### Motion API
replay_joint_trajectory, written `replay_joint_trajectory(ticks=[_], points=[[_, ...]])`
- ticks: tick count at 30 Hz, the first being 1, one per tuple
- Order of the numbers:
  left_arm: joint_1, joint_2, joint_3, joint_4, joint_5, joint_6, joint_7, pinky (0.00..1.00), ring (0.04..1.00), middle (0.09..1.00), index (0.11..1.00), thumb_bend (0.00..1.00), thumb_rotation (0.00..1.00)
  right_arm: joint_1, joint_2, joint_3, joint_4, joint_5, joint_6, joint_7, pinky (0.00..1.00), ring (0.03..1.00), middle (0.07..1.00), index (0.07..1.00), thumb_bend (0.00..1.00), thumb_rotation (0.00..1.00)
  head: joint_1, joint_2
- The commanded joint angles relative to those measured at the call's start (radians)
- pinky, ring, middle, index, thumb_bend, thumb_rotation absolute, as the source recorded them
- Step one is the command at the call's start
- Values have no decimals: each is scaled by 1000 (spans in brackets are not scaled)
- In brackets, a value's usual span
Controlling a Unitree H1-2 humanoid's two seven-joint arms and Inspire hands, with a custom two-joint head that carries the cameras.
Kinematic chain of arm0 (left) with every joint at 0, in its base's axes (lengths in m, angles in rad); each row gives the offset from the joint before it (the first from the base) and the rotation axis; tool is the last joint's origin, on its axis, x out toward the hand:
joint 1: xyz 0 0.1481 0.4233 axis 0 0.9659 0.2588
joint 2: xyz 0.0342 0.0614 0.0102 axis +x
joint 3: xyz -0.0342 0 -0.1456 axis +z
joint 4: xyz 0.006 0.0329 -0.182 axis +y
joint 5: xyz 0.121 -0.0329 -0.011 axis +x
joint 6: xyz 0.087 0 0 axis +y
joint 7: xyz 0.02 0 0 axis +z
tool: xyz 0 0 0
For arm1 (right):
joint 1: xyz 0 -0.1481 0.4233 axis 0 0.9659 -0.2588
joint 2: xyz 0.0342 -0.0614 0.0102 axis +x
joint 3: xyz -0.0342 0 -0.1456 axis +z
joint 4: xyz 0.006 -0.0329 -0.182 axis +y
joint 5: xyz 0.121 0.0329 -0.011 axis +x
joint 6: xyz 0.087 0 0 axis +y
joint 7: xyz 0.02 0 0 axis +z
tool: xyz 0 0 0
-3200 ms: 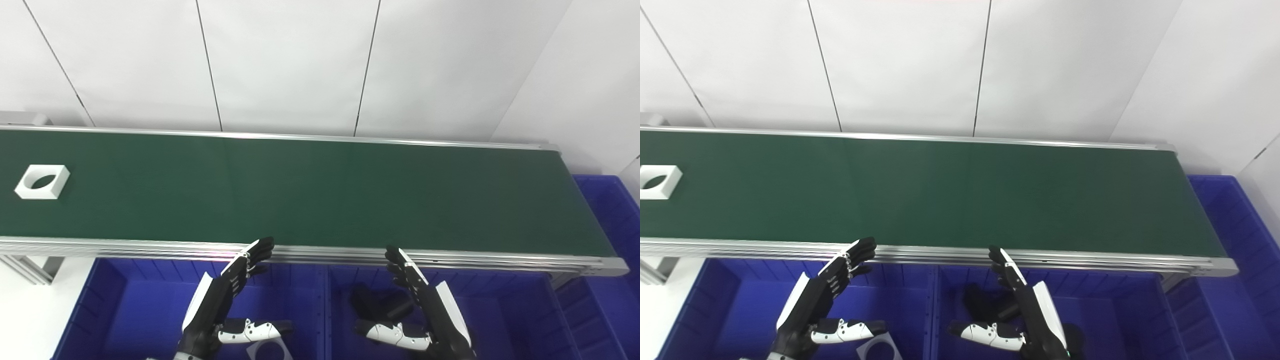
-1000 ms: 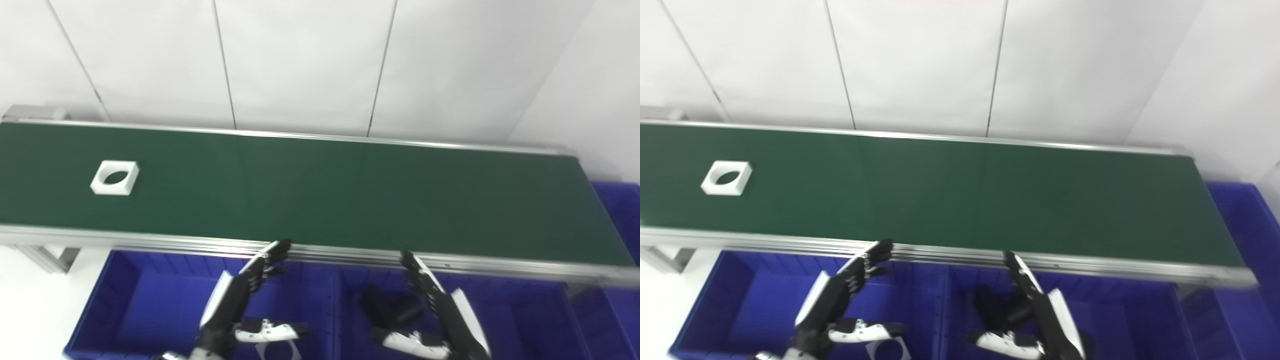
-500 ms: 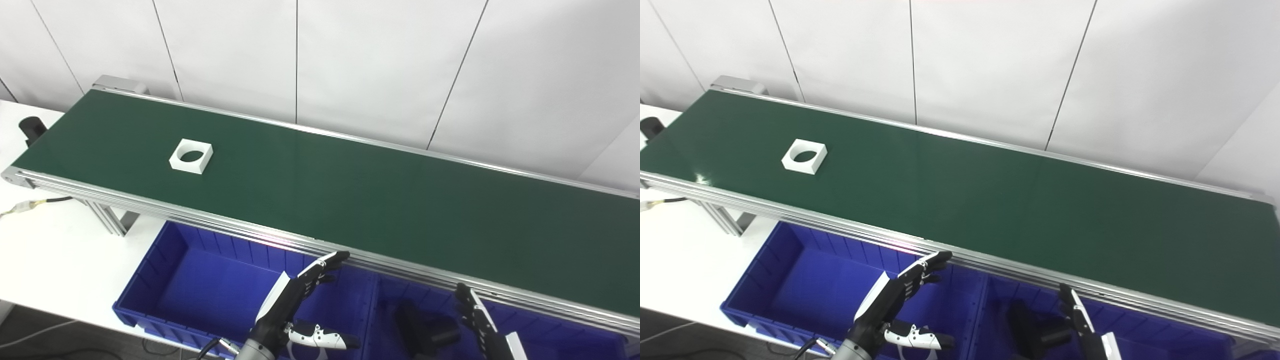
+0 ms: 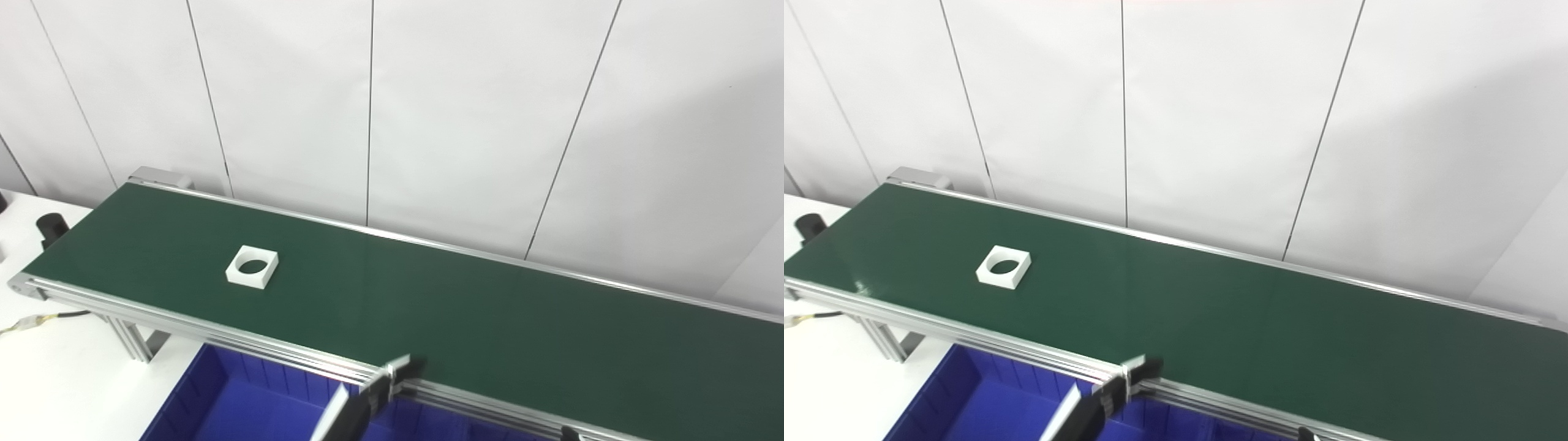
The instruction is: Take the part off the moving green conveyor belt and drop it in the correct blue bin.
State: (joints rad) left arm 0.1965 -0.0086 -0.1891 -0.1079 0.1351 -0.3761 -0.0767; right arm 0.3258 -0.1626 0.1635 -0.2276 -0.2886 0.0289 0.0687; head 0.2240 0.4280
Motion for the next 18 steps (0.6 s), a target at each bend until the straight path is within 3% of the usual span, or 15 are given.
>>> replay_joint_trajectory(ticks=[1,6,10,18], points=[[-61,10,22,-73,11,27,9,786,859,884,860,934,340,-19,3,-5,6,14,-78,-16,846,899,930,944,782,170,5,-8],[-133,51,76,-149,-8,88,-3,803,875,903,888,909,361,-33,12,-8,34,15,-101,-27,852,891,928,939,790,149,11,-7],[-172,104,118,-194,39,142,-7,825,900,929,912,867,407,-41,14,-7,49,19,-122,-26,842,892,918,942,791,169,12,-2],[-278,250,198,-216,66,311,-49,894,952,971,933,856,407,-59,19,-18,91,31,-199,-46,790,856,889,917,812,169,25,28]])
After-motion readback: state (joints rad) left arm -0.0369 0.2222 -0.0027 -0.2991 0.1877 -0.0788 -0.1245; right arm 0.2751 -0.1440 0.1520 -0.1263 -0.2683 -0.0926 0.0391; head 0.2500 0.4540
